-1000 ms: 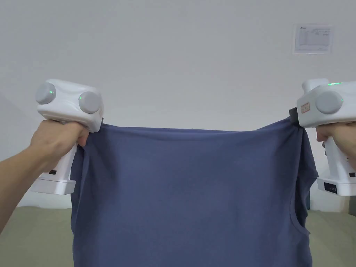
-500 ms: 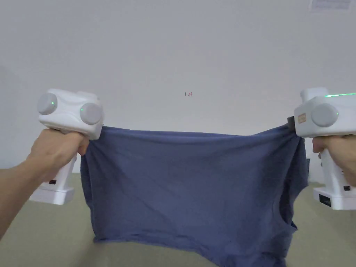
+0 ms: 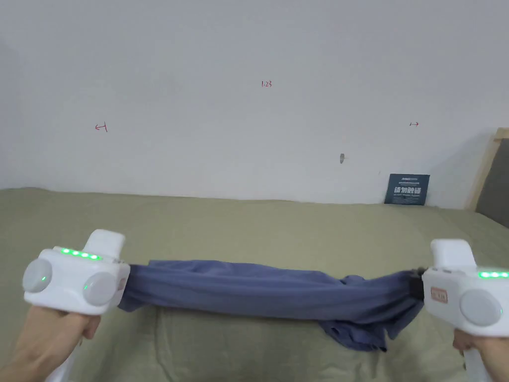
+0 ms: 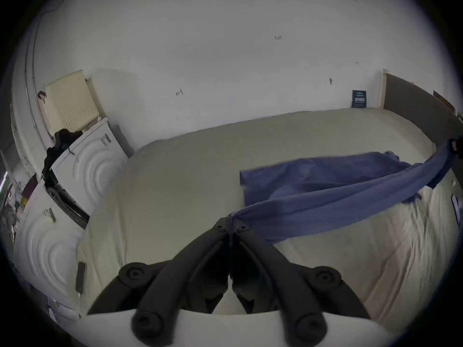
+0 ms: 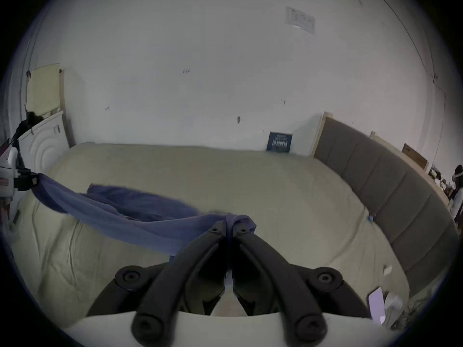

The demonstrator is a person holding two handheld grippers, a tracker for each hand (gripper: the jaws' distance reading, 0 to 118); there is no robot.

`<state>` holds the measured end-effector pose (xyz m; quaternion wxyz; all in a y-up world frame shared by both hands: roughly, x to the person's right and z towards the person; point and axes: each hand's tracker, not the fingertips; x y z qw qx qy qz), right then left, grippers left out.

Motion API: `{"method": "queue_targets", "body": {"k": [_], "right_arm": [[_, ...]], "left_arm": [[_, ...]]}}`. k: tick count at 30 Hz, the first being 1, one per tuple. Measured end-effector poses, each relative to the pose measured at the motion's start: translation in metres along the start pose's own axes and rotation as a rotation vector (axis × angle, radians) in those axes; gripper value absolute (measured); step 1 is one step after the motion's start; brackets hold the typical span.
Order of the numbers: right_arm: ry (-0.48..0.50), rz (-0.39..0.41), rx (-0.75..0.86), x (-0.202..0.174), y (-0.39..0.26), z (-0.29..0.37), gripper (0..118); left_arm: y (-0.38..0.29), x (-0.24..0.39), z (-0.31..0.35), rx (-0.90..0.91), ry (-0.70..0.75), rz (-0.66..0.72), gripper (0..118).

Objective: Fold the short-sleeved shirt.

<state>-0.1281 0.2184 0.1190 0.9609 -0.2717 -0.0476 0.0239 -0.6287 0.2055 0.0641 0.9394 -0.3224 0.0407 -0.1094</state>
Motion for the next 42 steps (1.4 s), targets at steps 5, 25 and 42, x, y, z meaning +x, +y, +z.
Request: {"method": "queue_targets", "body": {"k": [5,25,42], "right_arm": [[0.048,0.01,-0.051,0.004,-0.085,0.07,3],[0.117,0.005,-0.289,-0.004,-0.287,0.19,3],[0.048,-0.072,-0.185,0.023,-0.261,0.224,7]], "left_arm": [[-0.082,-0.009,0.061,-0.03,-0.056,0.017,0],[-0.269,-0.052,0.159,-0.185,-0.153,0.094,0],[-0.277,-0.062,0.188,-0.17,-0.171,0.227,0]]}}
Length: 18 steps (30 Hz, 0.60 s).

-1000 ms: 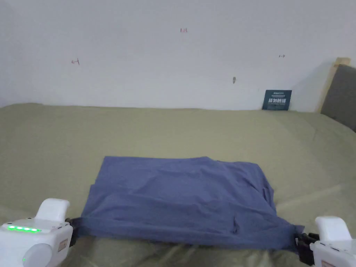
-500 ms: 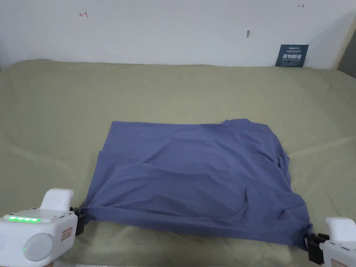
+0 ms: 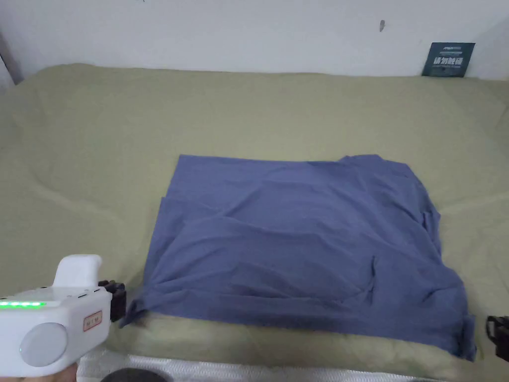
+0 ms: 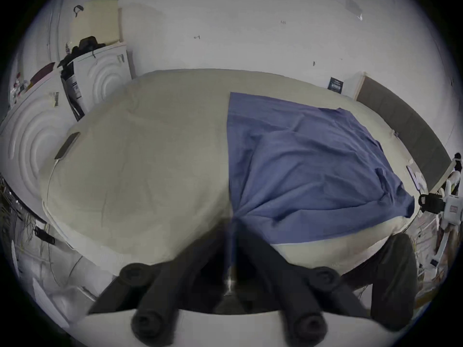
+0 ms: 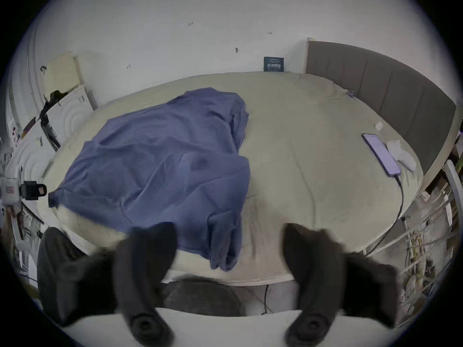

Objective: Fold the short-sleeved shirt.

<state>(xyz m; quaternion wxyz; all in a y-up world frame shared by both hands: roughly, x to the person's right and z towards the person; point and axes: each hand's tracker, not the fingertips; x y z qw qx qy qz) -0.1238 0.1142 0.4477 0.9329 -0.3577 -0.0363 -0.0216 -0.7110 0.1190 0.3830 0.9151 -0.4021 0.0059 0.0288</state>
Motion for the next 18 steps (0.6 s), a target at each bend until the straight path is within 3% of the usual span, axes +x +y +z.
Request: {"method": "queue_targets", "body": {"k": [1,3,7,8,9,10,13,14,15,16,17,18], "right_arm": [[-0.024,0.012,-0.007,-0.001,0.0,0.003,0],[0.019,-0.013,-0.007,0.004,0.002,0.009,0],[0.016,-0.037,-0.016,0.006,-0.004,0.001,0],[0.01,-0.033,-0.014,0.004,-0.005,0.001,0],[0.007,-0.025,-0.017,0.0,-0.005,0.002,0],[0.011,-0.02,-0.022,-0.002,-0.006,0.002,0],[0.023,-0.016,-0.047,-0.001,-0.01,-0.008,0],[0.021,-0.01,-0.051,-0.001,-0.011,-0.011,0],[0.026,-0.005,-0.058,-0.001,-0.011,-0.014,0],[0.025,-0.004,-0.067,-0.001,-0.01,-0.017,0],[0.025,0.004,-0.069,-0.006,-0.01,-0.016,0],[0.035,0.007,-0.075,-0.006,-0.009,-0.016,0]], "left_arm": [[0.0,0.0,0.002,0.005,-0.006,0.007,0],[0.002,-0.001,0.005,-0.008,-0.027,0.009,0],[0.006,0.003,0.0,-0.039,-0.034,-0.016,4],[0.004,0.0,-0.005,-0.051,-0.047,-0.018,29],[0.005,0.001,-0.01,-0.066,-0.045,-0.031,93],[0.004,0.002,-0.018,-0.111,-0.024,-0.041,118],[-0.003,0.01,-0.039,-0.151,0.011,-0.06,109],[-0.005,0.011,-0.047,-0.156,0.01,-0.055,97],[-0.008,0.013,-0.052,-0.153,0.013,-0.043,77],[-0.003,0.008,-0.05,-0.149,0.002,-0.022,45],[-0.003,0.008,-0.051,-0.156,-0.009,-0.012,0],[-0.004,0.01,-0.051,-0.156,-0.021,0.001,0]]}}
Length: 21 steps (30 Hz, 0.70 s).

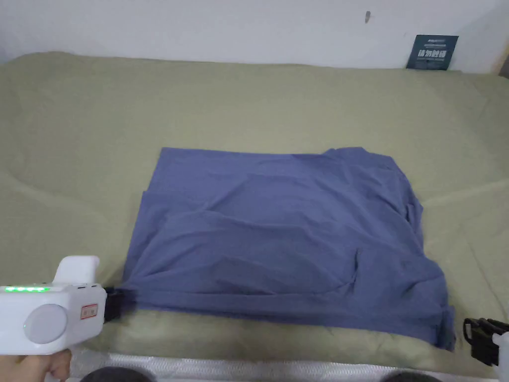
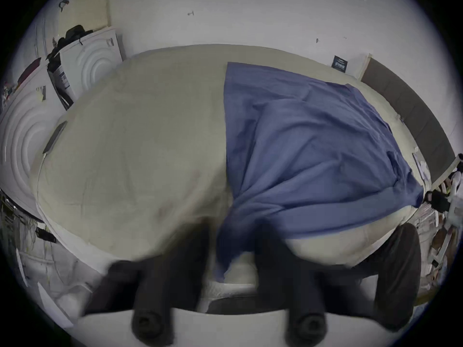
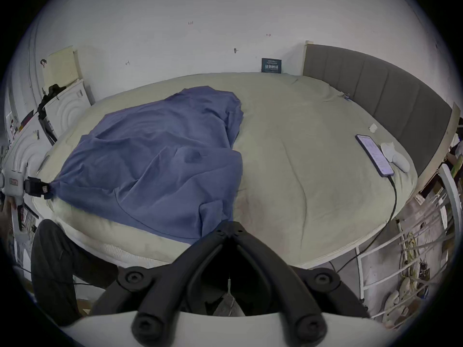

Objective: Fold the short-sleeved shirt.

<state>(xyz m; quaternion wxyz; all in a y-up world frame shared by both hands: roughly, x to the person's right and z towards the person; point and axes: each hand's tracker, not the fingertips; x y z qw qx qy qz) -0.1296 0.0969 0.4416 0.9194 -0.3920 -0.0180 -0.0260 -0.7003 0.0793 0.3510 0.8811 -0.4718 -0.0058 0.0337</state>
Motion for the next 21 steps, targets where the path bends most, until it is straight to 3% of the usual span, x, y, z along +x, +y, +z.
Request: {"method": "queue_targets", "body": {"k": [1,2,3,4,5,6,7,8,10,12,13,15,21], "right_arm": [[0.026,0.002,-0.01,0.0,0.001,0.0,4],[0.052,0.004,-0.015,-0.001,0.002,-0.001,35],[0.05,0.006,-0.008,-0.001,0.002,-0.003,80],[0.056,0.007,-0.009,-0.002,0.003,-0.005,114],[0.084,0.01,-0.046,-0.001,0.004,-0.012,112],[0.1,0.01,-0.072,-0.002,0.003,-0.017,103],[0.087,-0.006,-0.001,-0.003,0.004,-0.011,92],[0.076,0.009,-0.058,-0.006,0.004,-0.014,84],[0.056,0.032,-0.082,-0.009,0.004,-0.021,80],[0.028,0.058,-0.108,-0.007,-0.003,-0.049,25],[0.026,0.053,-0.104,-0.005,-0.003,-0.053,5],[0.07,0.036,-0.1,-0.002,0.014,-0.041,4],[0.05,0.055,0.025,0.001,0.076,-0.029,4]], "left_arm": [[-0.002,0.003,-0.001,0.005,-0.007,0.005,0],[0.006,0.001,0.001,0.0,-0.01,0.006,0],[0.006,0.002,0.001,-0.001,-0.009,0.004,0],[0.006,0.002,0.0,0.002,-0.007,0.001,0],[0.006,0.002,0.001,0.004,-0.004,0.001,0],[0.006,0.001,0.003,0.002,-0.005,0.003,0],[0.006,0.0,0.003,0.002,-0.008,0.007,0],[0.006,-0.002,0.003,0.004,-0.01,0.012,0],[0.007,-0.002,0.007,0.008,-0.014,0.011,0],[0.01,-0.005,0.007,0.009,-0.016,0.009,0],[0.012,-0.007,0.006,0.009,-0.016,0.009,0],[0.017,-0.008,0.012,0.013,-0.021,0.004,0],[0.072,-0.004,0.026,0.073,-0.051,-0.035,0]]}}
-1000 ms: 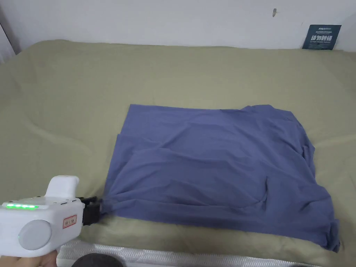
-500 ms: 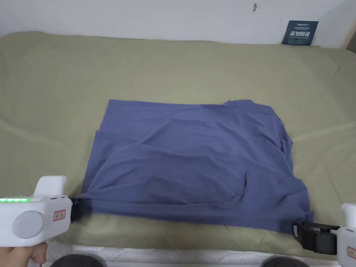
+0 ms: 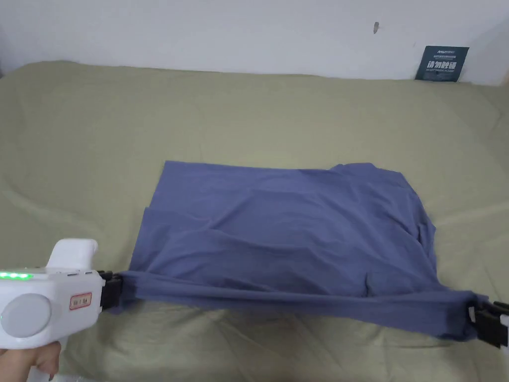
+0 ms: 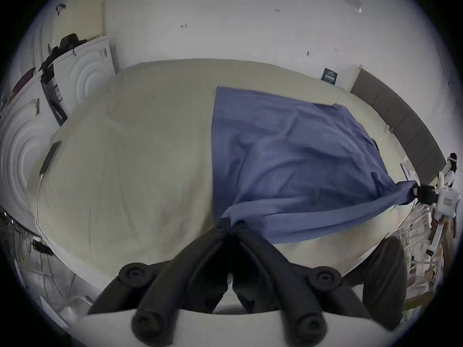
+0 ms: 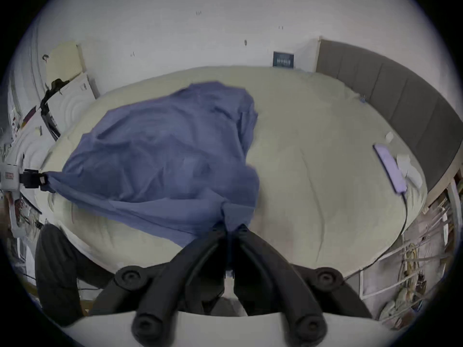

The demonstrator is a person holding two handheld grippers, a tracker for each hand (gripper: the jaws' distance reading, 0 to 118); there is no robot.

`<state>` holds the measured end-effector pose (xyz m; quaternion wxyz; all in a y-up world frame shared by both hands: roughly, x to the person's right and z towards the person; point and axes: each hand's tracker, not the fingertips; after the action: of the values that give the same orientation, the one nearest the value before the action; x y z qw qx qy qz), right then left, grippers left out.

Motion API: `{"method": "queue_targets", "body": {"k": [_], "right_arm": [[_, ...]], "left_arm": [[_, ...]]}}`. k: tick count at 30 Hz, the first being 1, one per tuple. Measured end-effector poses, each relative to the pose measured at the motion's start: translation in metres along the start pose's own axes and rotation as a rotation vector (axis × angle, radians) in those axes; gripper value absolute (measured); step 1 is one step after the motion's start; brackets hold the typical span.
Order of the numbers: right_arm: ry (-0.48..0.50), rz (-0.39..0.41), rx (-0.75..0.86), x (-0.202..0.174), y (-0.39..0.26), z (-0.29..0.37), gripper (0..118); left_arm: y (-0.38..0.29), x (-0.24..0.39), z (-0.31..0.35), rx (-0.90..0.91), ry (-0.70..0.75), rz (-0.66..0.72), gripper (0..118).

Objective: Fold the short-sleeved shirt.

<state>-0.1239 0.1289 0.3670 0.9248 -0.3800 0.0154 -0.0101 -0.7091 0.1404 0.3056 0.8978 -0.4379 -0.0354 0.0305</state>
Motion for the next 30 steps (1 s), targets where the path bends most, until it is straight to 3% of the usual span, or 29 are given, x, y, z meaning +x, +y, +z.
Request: {"method": "queue_targets", "body": {"k": [4,9,13,14,19,20,21,22,23,24,25,27,28,29,30], "right_arm": [[-0.031,0.045,0.041,-0.006,0.055,-0.018,4],[-0.021,0.02,-0.011,0.006,0.098,-0.082,4],[-0.047,0.033,-0.087,0.029,0.112,-0.143,4],[-0.066,0.04,-0.092,0.016,0.113,-0.139,4],[-0.069,0.022,-0.148,0.022,0.113,-0.165,4],[-0.059,0.009,-0.179,0.024,0.111,-0.165,14],[-0.069,0.005,-0.186,0.026,0.11,-0.164,40],[-0.081,0.004,-0.183,0.027,0.107,-0.164,76],[-0.082,0.005,-0.166,0.028,0.103,-0.156,111],[-0.086,0.003,-0.131,0.03,0.1,-0.147,118],[-0.099,-0.009,-0.093,0.033,0.098,-0.137,115],[-0.113,-0.035,-0.083,0.039,0.089,-0.118,93],[-0.129,-0.051,-0.05,0.041,0.084,-0.107,70],[-0.137,-0.069,-0.024,0.043,0.078,-0.098,26],[-0.149,-0.077,-0.026,0.045,0.076,-0.097,0]], "left_arm": [[0.049,0.005,-0.019,0.026,0.018,-0.046,0],[0.101,0.011,-0.073,-0.013,0.027,-0.024,0],[0.125,0.017,-0.116,-0.079,0.034,-0.011,0],[0.129,0.017,-0.126,-0.093,0.033,-0.005,0],[0.134,0.023,-0.151,-0.116,0.039,-0.015,3],[0.133,0.023,-0.15,-0.102,0.025,-0.026,30],[0.131,0.022,-0.149,-0.09,0.015,-0.025,72],[0.129,0.021,-0.148,-0.106,0.023,-0.017,113],[0.125,0.02,-0.138,-0.091,0.033,-0.005,118],[0.127,0.018,-0.128,-0.037,0.035,0.004,112],[0.125,0.014,-0.119,-0.035,0.044,0.0,108],[0.118,0.013,-0.1,-0.002,0.101,-0.006,91],[0.114,0.013,-0.091,0.012,0.122,-0.026,74],[0.103,0.013,-0.09,0.013,0.13,-0.029,31],[0.098,0.012,-0.085,0.013,0.123,-0.023,0]]}}
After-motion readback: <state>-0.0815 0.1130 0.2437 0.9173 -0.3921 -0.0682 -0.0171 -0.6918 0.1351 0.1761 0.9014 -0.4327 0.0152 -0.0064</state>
